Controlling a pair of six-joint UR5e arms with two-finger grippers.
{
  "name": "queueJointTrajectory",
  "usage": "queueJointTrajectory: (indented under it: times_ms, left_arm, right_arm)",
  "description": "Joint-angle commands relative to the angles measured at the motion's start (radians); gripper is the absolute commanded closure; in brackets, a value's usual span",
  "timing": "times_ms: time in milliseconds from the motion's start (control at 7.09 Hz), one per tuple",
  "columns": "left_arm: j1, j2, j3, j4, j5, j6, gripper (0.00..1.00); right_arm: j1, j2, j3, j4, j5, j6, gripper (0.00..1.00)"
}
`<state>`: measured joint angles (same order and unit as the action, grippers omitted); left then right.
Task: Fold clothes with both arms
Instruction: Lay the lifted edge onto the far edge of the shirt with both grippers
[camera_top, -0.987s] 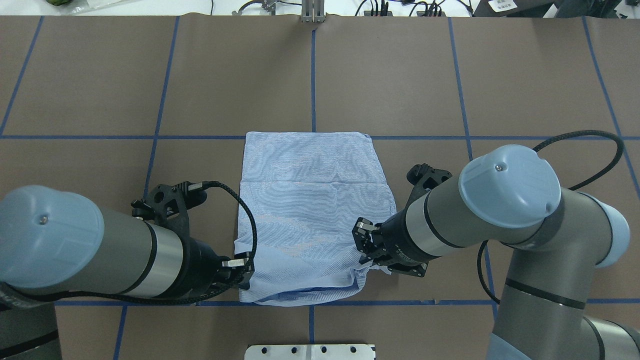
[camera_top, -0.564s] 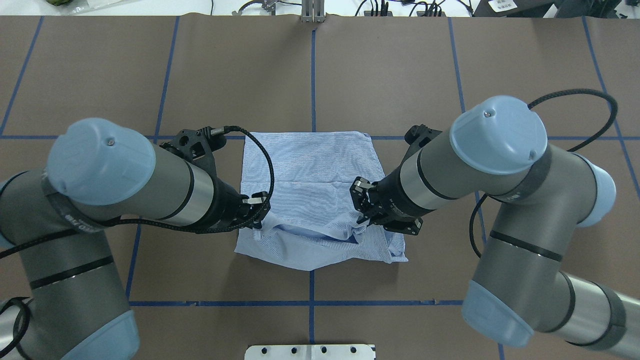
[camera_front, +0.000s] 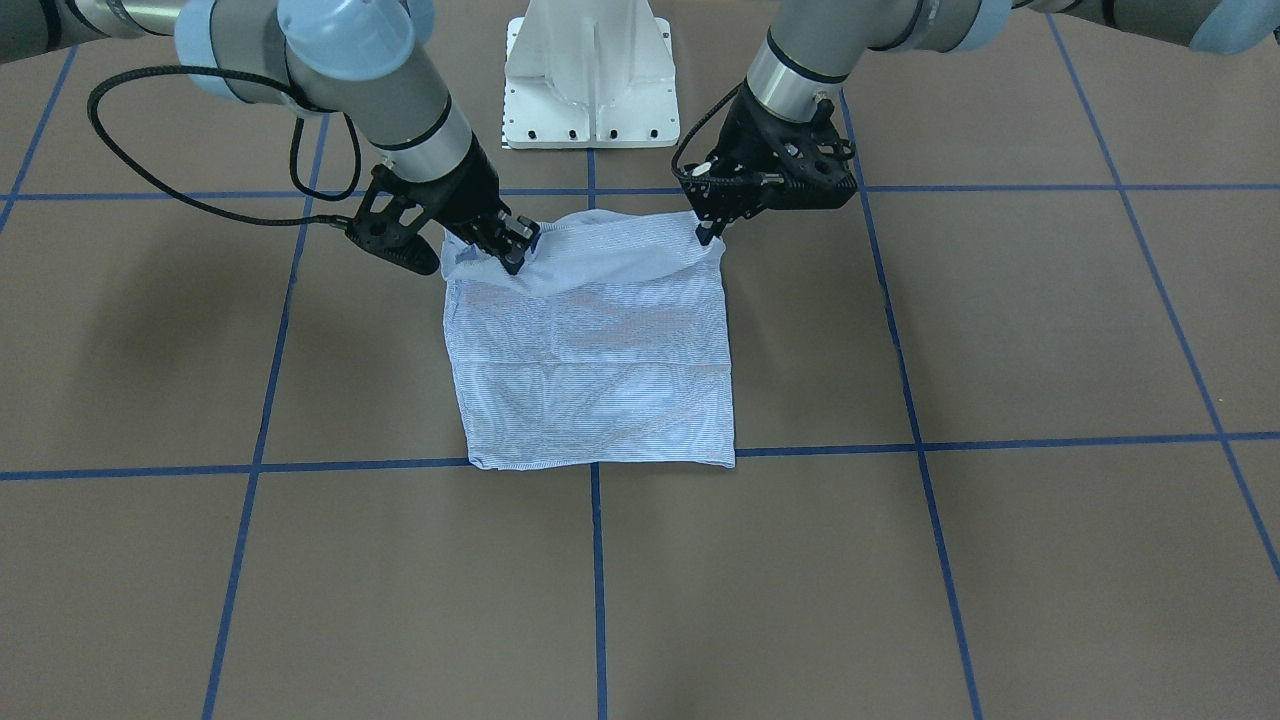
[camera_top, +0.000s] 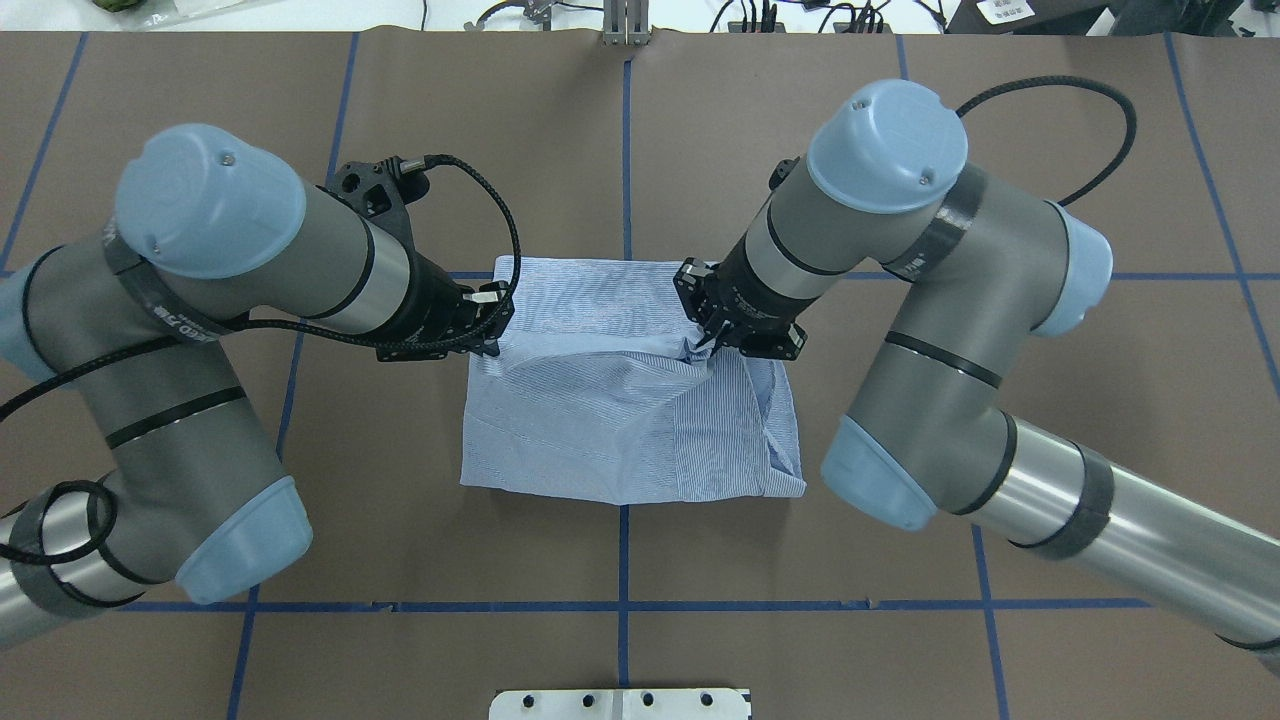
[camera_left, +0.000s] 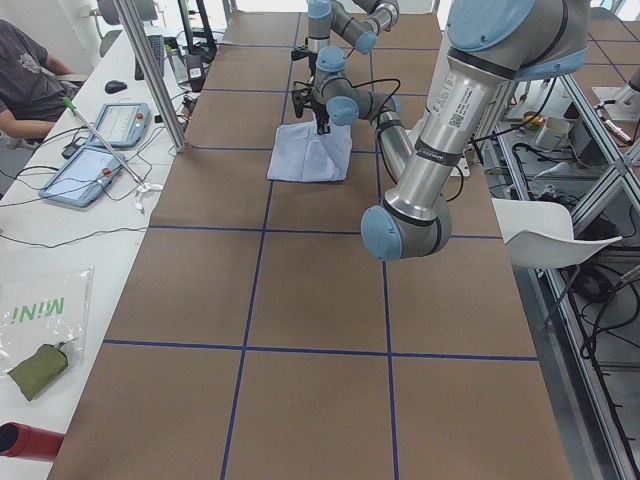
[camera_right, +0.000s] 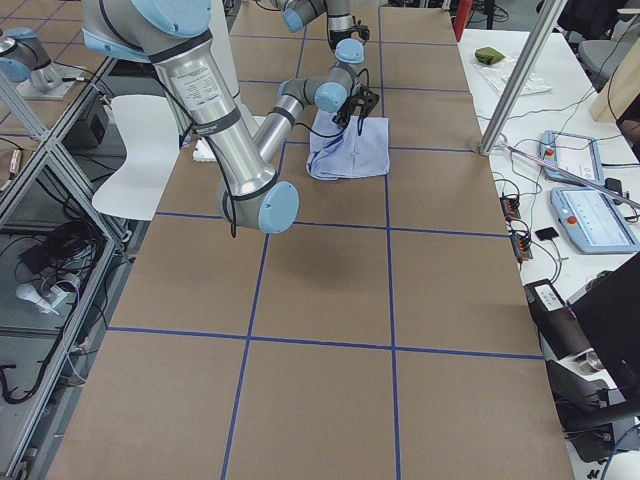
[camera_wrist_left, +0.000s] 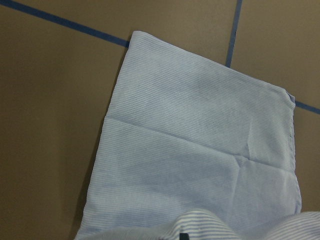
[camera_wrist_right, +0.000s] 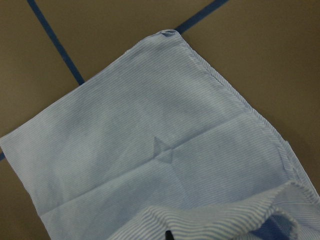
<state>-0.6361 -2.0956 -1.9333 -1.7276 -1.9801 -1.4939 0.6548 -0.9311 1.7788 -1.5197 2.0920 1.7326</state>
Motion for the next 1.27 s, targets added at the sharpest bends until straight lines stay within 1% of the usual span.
queueJointTrajectory:
  times_ms: [0, 141, 423, 564, 705, 846, 1128]
  left_arm:
    - [-0.019, -0.032, 0.165, -0.159, -0.006, 0.001, 1.0]
    - [-0.028, -0.038, 0.207, -0.202, -0.006, 0.001, 1.0]
    - [-0.057, -0.052, 0.244, -0.211, -0.006, 0.003, 1.0]
    - [-0.063, -0.066, 0.285, -0.239, -0.006, 0.007, 1.0]
    - [-0.063, -0.072, 0.357, -0.327, -0.006, 0.007, 1.0]
    - [-0.065, -0.078, 0.394, -0.361, -0.005, 0.009, 1.0]
    - [-0.065, -0.078, 0.398, -0.362, -0.006, 0.009, 1.0]
  right_arm:
    - [0.028, 0.087, -0.125, 0.001, 0.0, -0.028, 1.0]
    - [0.028, 0.112, -0.162, 0.003, 0.0, -0.031, 1.0]
    - [0.045, 0.165, -0.243, 0.004, 0.0, -0.054, 1.0]
    - [0.051, 0.17, -0.275, 0.004, 0.0, -0.062, 1.0]
    - [0.055, 0.17, -0.285, 0.004, 0.0, -0.068, 1.0]
    - [0.057, 0.17, -0.297, 0.004, 0.0, -0.068, 1.0]
    - [0.057, 0.17, -0.315, 0.004, 0.002, -0.068, 1.0]
